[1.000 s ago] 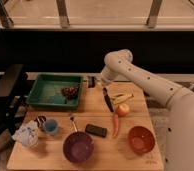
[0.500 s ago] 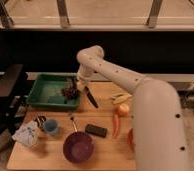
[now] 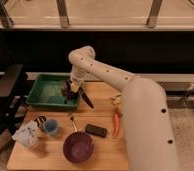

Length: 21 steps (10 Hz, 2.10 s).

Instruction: Wipe tray with brush

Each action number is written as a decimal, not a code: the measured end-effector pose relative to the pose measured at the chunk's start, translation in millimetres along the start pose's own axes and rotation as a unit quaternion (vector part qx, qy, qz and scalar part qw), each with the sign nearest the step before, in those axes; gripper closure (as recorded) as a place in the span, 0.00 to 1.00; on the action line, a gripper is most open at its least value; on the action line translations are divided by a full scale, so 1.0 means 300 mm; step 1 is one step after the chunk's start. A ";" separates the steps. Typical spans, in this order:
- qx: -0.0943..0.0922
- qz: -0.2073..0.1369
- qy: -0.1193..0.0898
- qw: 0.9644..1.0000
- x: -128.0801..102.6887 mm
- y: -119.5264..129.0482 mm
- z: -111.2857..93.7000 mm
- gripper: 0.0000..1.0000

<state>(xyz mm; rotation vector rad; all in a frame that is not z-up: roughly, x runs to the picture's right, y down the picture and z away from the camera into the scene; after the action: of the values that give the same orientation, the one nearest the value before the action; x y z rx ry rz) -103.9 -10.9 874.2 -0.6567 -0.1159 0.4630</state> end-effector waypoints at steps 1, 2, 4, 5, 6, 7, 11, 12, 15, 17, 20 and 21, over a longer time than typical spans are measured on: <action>0.000 0.000 0.000 1.000 0.000 0.001 0.001 1.00; 0.002 -0.001 0.001 1.000 0.007 -0.001 0.002 1.00; 0.019 -0.033 0.012 0.999 -0.016 0.030 0.023 1.00; 0.026 -0.046 0.018 0.998 -0.022 0.044 0.038 1.00; 0.029 -0.055 0.024 0.998 -0.023 0.056 0.053 1.00; 0.031 -0.058 0.031 0.997 -0.020 0.073 0.062 1.00; 0.030 -0.039 0.048 0.998 0.064 0.078 0.072 1.00; 0.031 -0.032 0.048 0.998 0.089 0.064 0.067 1.00; 0.037 -0.017 0.048 0.998 0.093 0.001 0.041 1.00; 0.040 -0.035 0.045 0.998 0.022 -0.045 0.035 1.00; 0.026 -0.075 0.040 0.996 -0.117 -0.035 0.086 1.00; 0.019 -0.083 0.039 0.996 -0.127 -0.018 0.109 1.00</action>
<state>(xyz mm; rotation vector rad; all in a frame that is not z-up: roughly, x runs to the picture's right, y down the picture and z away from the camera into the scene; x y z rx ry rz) -144.0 -13.3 904.8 -0.6223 -0.0866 0.2783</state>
